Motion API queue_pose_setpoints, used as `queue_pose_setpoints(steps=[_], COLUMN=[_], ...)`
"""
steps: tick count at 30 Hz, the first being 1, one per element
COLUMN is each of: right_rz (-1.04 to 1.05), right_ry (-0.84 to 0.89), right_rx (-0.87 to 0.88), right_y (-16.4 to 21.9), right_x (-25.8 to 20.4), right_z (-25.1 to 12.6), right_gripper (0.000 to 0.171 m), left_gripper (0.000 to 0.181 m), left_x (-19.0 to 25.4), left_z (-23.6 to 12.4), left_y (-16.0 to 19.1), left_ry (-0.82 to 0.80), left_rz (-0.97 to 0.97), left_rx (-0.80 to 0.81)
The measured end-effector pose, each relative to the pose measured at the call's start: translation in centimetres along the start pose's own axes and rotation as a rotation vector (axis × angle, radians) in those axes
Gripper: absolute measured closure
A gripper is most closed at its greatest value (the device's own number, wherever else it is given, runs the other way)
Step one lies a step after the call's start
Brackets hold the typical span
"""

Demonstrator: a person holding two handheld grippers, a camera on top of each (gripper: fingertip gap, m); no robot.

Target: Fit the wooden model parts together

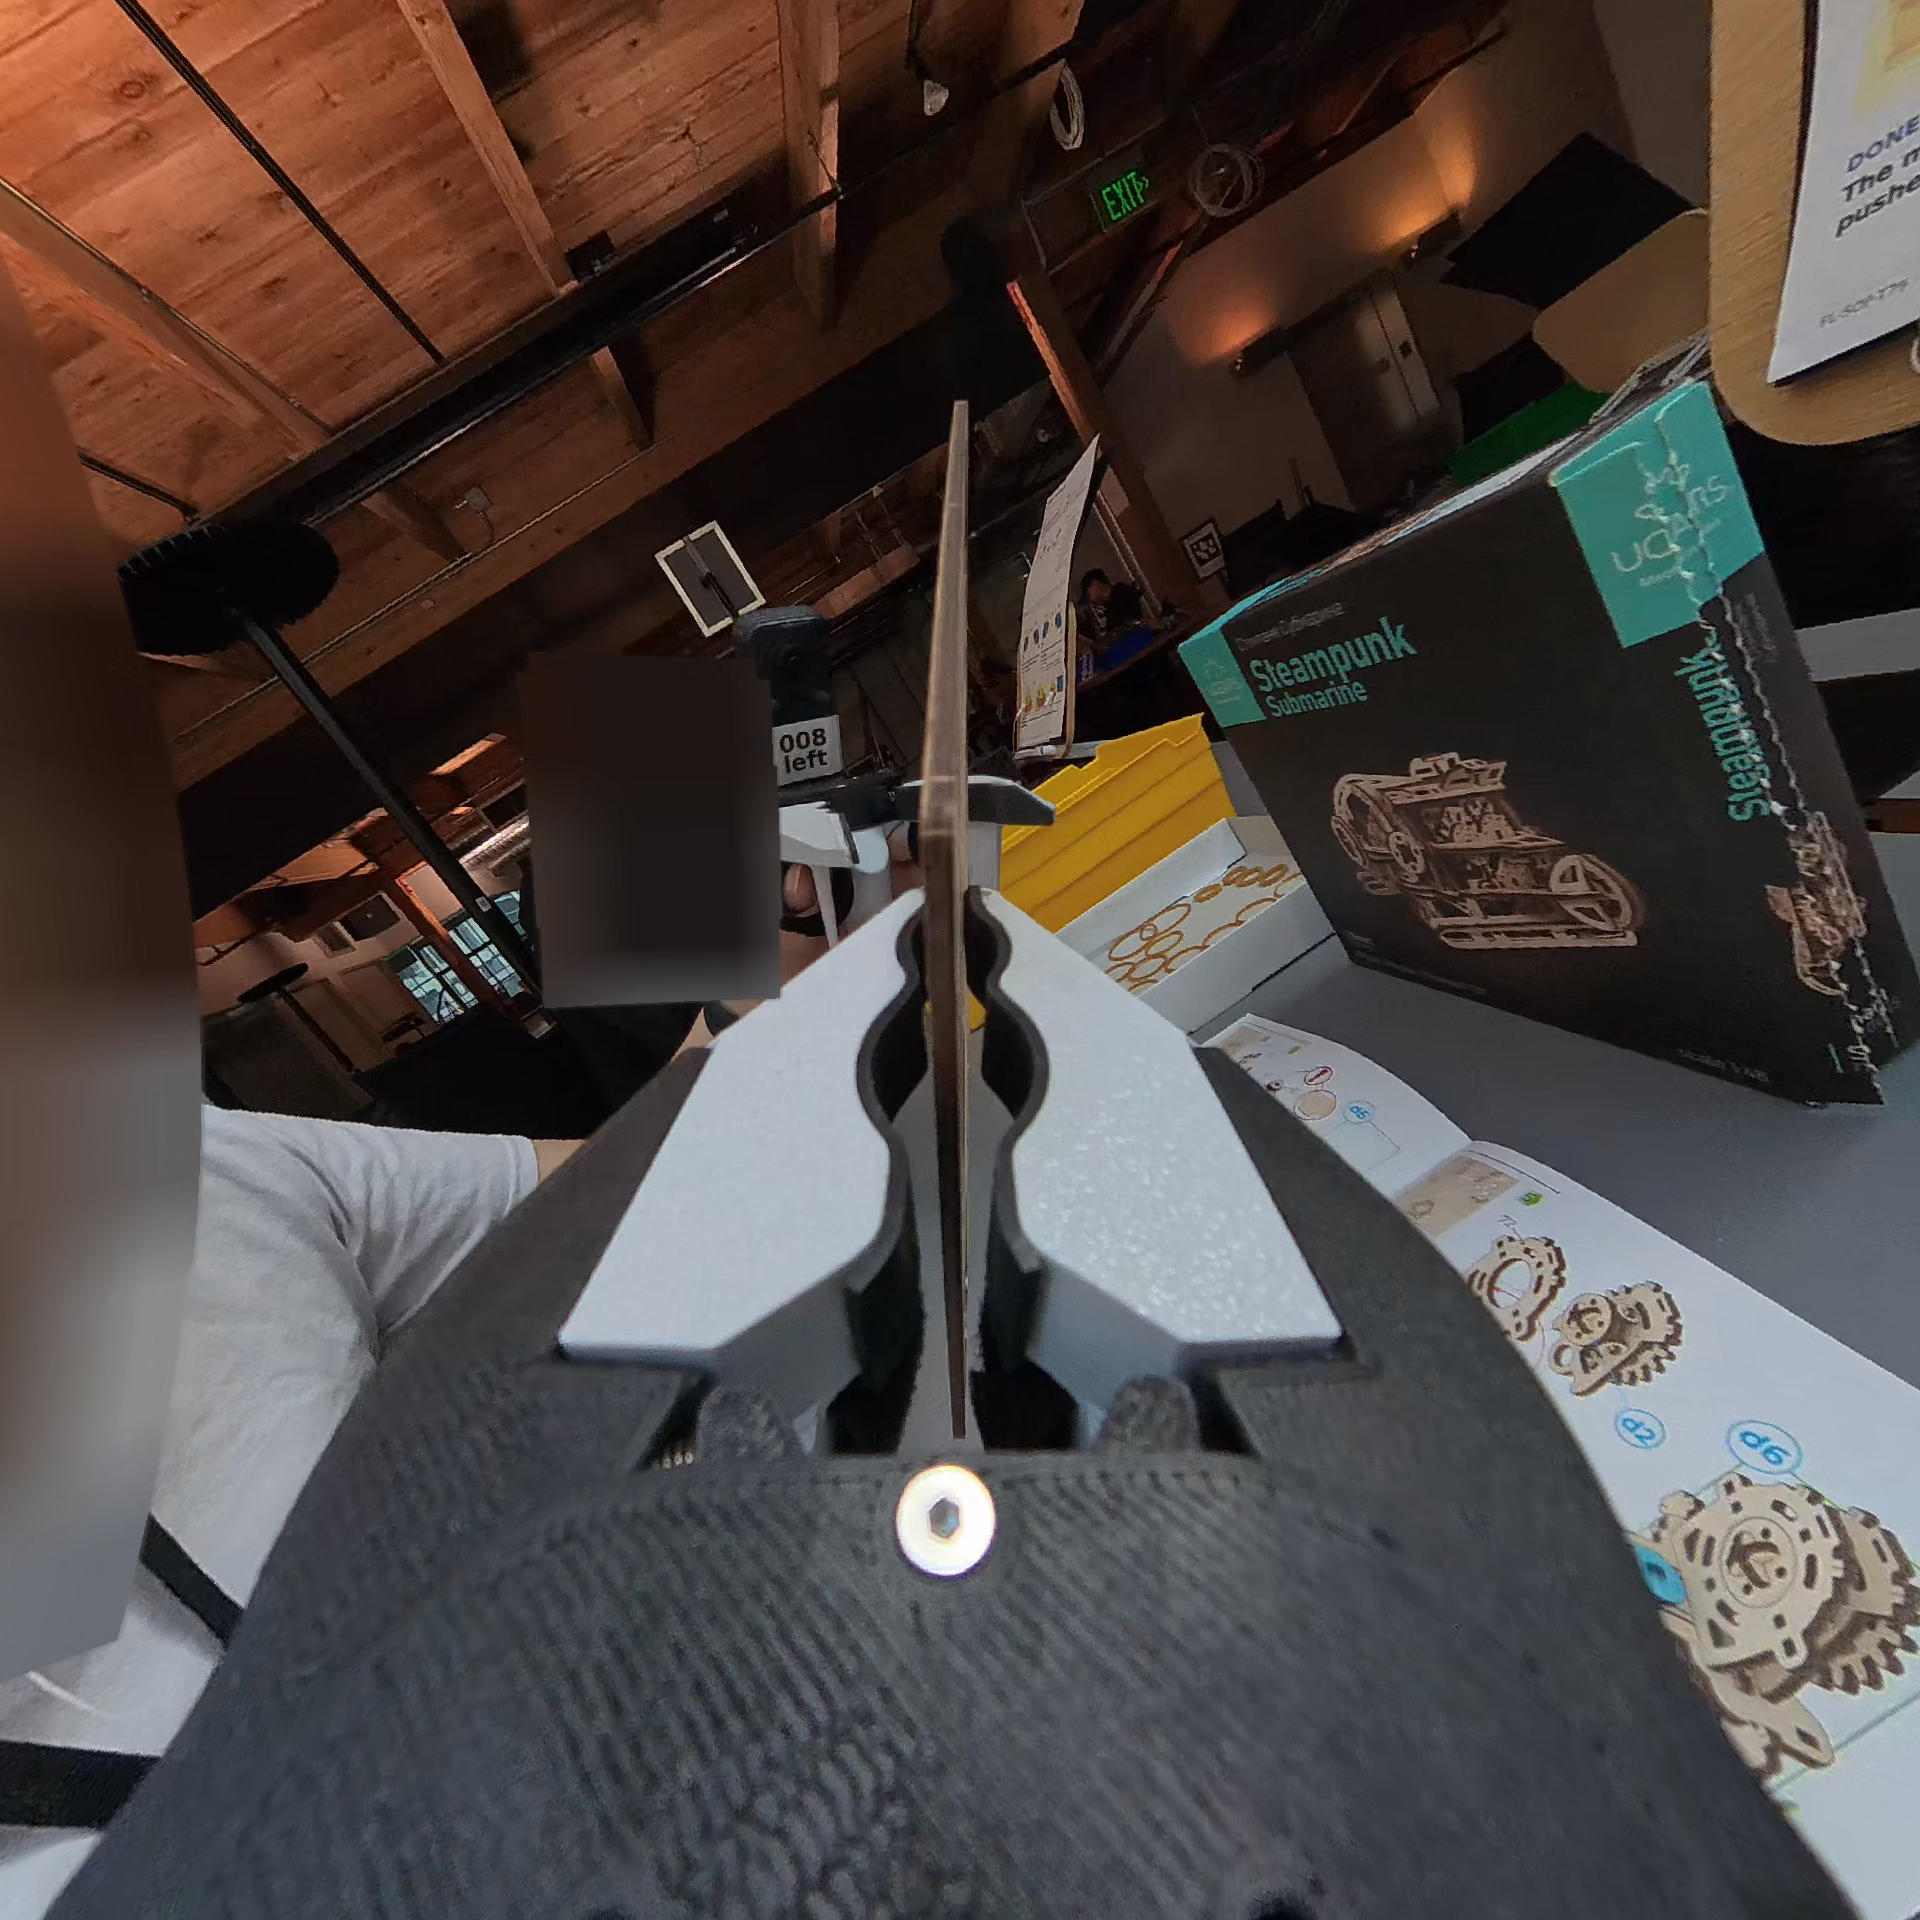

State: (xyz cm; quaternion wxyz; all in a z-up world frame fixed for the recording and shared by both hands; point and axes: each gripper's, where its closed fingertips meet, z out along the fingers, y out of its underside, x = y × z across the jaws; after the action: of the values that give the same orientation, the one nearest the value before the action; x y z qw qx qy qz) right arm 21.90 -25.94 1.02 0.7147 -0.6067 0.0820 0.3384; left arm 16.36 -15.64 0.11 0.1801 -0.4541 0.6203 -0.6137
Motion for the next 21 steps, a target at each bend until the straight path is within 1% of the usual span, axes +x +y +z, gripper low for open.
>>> queue_pose_setpoints(steps=[6,9,11,12,13,14,15,18,21], right_rz=[0.049,0.039,0.034,0.032,0.03,0.029,0.03,-0.022,-0.177], right_ry=[-0.024,-0.025,-0.039,-0.048,-0.055,-0.064,-0.075,-0.069,-0.101], right_rx=[0.066,0.104,0.114,0.113,0.109,0.098,0.08,-0.004,-0.145], right_y=[-1.0,-1.7,-1.8,-1.7,-1.6,-1.3,-0.9,0.5,2.3], right_x=[-0.2,-0.4,-0.7,-0.9,-1.1,-1.4,-1.6,-1.9,-3.2], right_z=[-0.4,-0.7,-0.7,-0.6,-0.4,-0.1,0.2,1.0,1.7], right_gripper=[0.17,0.17,0.17,0.17,0.17,0.17,0.17,0.169,0.168], left_gripper=[0.105,0.108,0.121,0.132,0.149,0.175,0.18,0.181,0.181], left_x=[-0.8,0.8,2.6,3.3,3.7,4.1,4.3,3.7,4.3], left_z=[1.8,3.1,4.0,4.2,4.2,3.8,3.2,0.9,-0.7], left_y=[2.6,3.9,4.1,4.0,3.7,3.2,2.4,-0.6,-2.5], left_ry=[-0.004,0.109,0.23,0.279,0.317,0.356,0.39,0.391,0.351], left_rz=[-0.047,-0.114,-0.177,-0.208,-0.234,-0.248,-0.255,-0.256,-0.135], left_rx=[-0.07,-0.085,-0.058,-0.034,-0.01,0.018,0.05,0.153,0.198])
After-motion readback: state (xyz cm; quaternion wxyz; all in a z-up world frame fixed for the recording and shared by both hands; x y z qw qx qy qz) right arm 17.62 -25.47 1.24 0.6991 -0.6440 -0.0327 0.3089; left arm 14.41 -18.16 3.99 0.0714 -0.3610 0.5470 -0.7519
